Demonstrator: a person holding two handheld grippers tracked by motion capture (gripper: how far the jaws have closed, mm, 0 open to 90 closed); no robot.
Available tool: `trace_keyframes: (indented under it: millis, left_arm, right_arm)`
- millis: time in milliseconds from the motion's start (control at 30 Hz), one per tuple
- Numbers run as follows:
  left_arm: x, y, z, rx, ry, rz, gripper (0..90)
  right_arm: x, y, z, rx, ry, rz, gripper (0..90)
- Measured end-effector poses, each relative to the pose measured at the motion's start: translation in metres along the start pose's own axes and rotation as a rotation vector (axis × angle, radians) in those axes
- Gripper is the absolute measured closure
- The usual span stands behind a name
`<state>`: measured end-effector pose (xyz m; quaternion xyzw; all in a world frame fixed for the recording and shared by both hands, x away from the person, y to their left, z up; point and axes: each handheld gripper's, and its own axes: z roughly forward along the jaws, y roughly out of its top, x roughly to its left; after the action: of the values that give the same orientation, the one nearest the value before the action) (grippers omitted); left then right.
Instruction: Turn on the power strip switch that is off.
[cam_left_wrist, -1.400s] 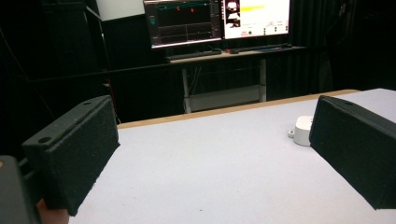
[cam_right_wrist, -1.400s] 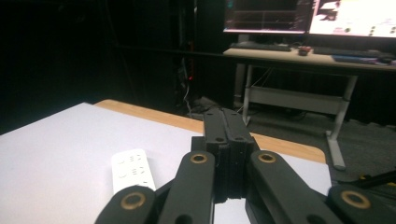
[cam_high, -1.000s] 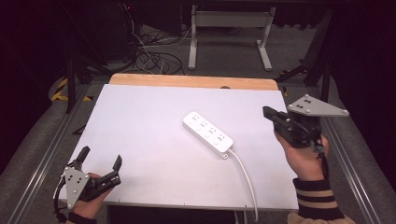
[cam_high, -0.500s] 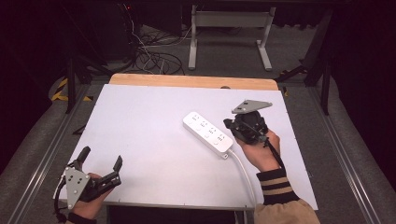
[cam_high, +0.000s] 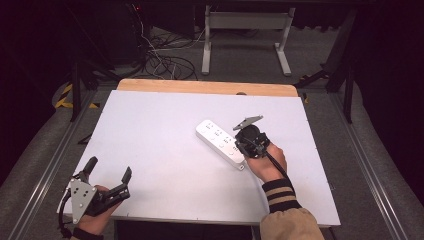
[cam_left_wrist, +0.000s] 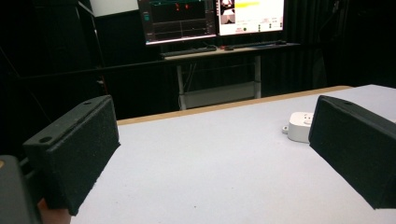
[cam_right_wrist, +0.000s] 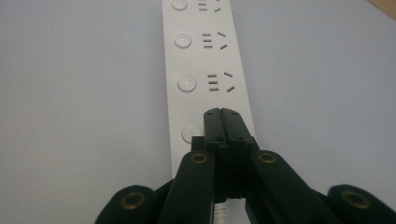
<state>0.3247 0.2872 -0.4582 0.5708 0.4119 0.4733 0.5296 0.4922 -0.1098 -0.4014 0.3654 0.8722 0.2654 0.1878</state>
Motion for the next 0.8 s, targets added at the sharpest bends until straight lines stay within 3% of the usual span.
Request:
trace_keyframes:
  millis: [433, 600, 800]
  left_arm:
    - [-0.001, 0.000, 0.000, 0.002, -0.003, 0.000, 2.4]
    - [-0.002, 0.000, 0.001, 0.004, -0.009, 0.008, 2.4]
    - [0.000, 0.000, 0.001, 0.005, -0.009, -0.011, 2.4]
  right_arm:
    - [0.011, 0.004, 0.030, 0.077, 0.009, -0.015, 90.0]
    - [0.010, -0.001, 0.039, 0.072, 0.011, 0.008, 90.0]
    - [0.012, -0.002, 0.042, 0.064, 0.013, 0.010, 90.0]
